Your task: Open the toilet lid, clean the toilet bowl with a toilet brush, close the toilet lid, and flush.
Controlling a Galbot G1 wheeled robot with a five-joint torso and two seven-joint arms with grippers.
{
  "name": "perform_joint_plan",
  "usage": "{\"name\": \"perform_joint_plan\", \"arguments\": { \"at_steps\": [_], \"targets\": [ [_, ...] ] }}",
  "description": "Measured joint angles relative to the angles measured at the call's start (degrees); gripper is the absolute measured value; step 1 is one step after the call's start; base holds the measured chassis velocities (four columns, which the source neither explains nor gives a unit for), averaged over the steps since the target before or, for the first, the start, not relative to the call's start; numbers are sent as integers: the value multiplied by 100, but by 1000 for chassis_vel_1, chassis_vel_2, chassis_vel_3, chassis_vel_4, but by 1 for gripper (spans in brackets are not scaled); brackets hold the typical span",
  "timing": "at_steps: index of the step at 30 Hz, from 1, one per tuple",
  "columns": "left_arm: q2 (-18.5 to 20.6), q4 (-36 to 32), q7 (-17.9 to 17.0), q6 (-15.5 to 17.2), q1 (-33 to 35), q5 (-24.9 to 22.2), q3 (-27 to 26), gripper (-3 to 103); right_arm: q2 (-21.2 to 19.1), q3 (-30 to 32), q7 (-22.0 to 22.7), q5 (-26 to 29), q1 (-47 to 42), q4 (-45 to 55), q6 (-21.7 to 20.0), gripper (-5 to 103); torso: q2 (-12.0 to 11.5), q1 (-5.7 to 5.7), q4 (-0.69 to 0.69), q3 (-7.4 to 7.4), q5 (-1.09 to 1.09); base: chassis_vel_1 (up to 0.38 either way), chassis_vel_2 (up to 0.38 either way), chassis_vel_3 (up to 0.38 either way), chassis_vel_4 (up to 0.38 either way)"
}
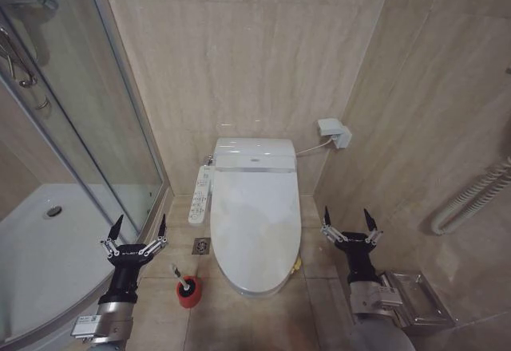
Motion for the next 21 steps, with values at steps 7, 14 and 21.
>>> {"name": "perform_joint_plan", "arguments": {
  "at_steps": [7,14,21],
  "targets": [
    [0,0,0,0,2,0,0,100,0,0,0,0,-2,0,0,100,1,-4,1,-1,0,118,-119,-122,140],
    [0,0,0,0,3,0,-1,100,0,0,0,0,-3,0,0,100,4,-8,0,-4,1,194,-231,-215,222],
    [0,0,0,0,6,0,0,100,0,0,0,0,-5,0,0,100,5,-10,0,-4,0,122,-128,-125,118]
  ]
}}
